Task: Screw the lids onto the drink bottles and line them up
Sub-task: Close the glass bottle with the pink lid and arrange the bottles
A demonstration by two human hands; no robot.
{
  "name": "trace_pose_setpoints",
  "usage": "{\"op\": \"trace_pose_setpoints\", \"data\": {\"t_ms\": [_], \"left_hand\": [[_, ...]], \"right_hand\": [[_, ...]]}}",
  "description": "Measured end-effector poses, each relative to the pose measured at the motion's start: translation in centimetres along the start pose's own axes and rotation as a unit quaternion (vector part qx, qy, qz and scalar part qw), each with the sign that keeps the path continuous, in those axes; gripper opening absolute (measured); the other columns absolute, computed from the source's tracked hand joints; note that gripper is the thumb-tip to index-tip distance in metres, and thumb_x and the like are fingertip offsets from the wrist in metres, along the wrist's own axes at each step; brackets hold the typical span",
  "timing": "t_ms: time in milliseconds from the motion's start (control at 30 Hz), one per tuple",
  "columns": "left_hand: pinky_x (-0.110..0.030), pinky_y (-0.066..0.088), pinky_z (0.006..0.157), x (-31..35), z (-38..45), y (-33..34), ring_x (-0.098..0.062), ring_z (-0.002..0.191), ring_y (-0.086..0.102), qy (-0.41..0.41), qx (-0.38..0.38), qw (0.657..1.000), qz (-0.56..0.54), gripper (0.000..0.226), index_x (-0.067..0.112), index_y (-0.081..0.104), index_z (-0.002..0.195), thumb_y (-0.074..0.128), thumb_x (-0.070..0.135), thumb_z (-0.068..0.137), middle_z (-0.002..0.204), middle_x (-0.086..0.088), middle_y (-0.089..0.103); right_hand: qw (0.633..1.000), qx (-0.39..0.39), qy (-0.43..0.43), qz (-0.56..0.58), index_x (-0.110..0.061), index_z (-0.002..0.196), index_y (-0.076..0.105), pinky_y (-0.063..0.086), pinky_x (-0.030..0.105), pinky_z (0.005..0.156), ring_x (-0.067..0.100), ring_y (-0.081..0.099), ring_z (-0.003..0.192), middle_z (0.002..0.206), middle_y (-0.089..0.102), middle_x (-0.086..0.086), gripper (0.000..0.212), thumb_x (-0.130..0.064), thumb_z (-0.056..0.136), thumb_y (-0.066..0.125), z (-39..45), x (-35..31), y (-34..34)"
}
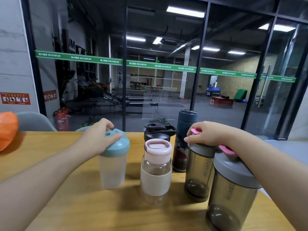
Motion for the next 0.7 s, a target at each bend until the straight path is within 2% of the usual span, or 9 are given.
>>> {"op": "trace_pose_setpoints", "data": {"t_ms": [167,300,467,567,667,700], "left_hand": [[-0.028,0.037,0.078,0.5,-1.0,-0.8,-0.013,0.101,0.051,0.014,-0.002,0.999,-0.028,0.032,0.022,0.053,0.112,0.066,0.035,0.085,0.111,0.005,0.060],[-0.028,0.036,0.076,1.5,-2.2,-2.2,-0.013,0.103,0.051,0.035,0.001,0.999,-0.039,0.026,0.029,0.053,0.107,0.066,0.034,0.085,0.108,0.008,0.060],[-0.031,0.041,0.082,3.1,-4.7,-3.9,-0.008,0.102,0.053,0.064,-0.029,0.997,-0.043,0.024,0.033,0.053,0.105,0.065,0.036,0.084,0.102,0.020,0.059],[-0.028,0.044,0.082,4.0,-6.1,-4.4,0.000,0.099,0.053,0.087,-0.046,0.993,-0.064,0.023,0.036,0.054,0.102,0.067,0.036,0.083,0.099,0.022,0.061],[-0.018,0.041,0.080,5.1,-7.3,-4.6,0.004,0.096,0.053,0.114,-0.063,0.989,-0.073,0.022,0.038,0.052,0.098,0.068,0.036,0.082,0.097,0.022,0.060],[-0.016,0.041,0.079,5.5,-7.7,-4.5,0.004,0.096,0.053,0.121,-0.068,0.987,-0.076,0.022,0.038,0.052,0.097,0.068,0.036,0.081,0.097,0.022,0.060]], "right_hand": [[1.000,0.000,0.002,0.009,-0.027,0.109,0.060,0.038,0.019,0.062,0.016,0.056,0.095,0.107,0.060,-0.001,0.033,-0.050,0.085,0.059,-0.1,0.0,-0.1],[1.000,-0.004,0.002,0.010,-0.025,0.110,0.061,0.044,0.026,0.074,0.016,0.057,0.096,0.106,0.062,-0.001,0.041,-0.056,0.084,0.056,-0.3,0.0,-0.2],[0.998,0.001,0.020,0.055,-0.021,0.094,0.061,0.042,0.027,0.069,0.015,0.056,0.079,0.084,0.058,-0.002,0.053,-0.068,0.086,0.038,-0.8,-0.4,-0.3],[0.997,0.015,0.030,0.064,-0.018,0.108,0.063,0.042,0.029,0.074,0.016,0.055,0.077,0.085,0.060,0.001,0.061,-0.067,0.089,0.031,-0.6,-0.4,-0.4],[0.998,0.014,0.019,0.058,-0.019,0.094,0.063,0.042,0.028,0.068,0.014,0.056,0.074,0.082,0.060,0.000,0.047,-0.060,0.089,0.043,-0.9,-0.4,-0.6],[0.999,0.006,0.013,0.051,-0.020,0.093,0.062,0.043,0.027,0.067,0.014,0.058,0.077,0.086,0.062,0.001,0.040,-0.058,0.088,0.048,-1.0,-0.3,-0.6]]}}
Point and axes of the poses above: each hand's wrist, its own z-axis towards the middle knuckle, its own y-axis out of the palm, x = y × z, the point moved 1 cm from there along z, towards the middle knuckle
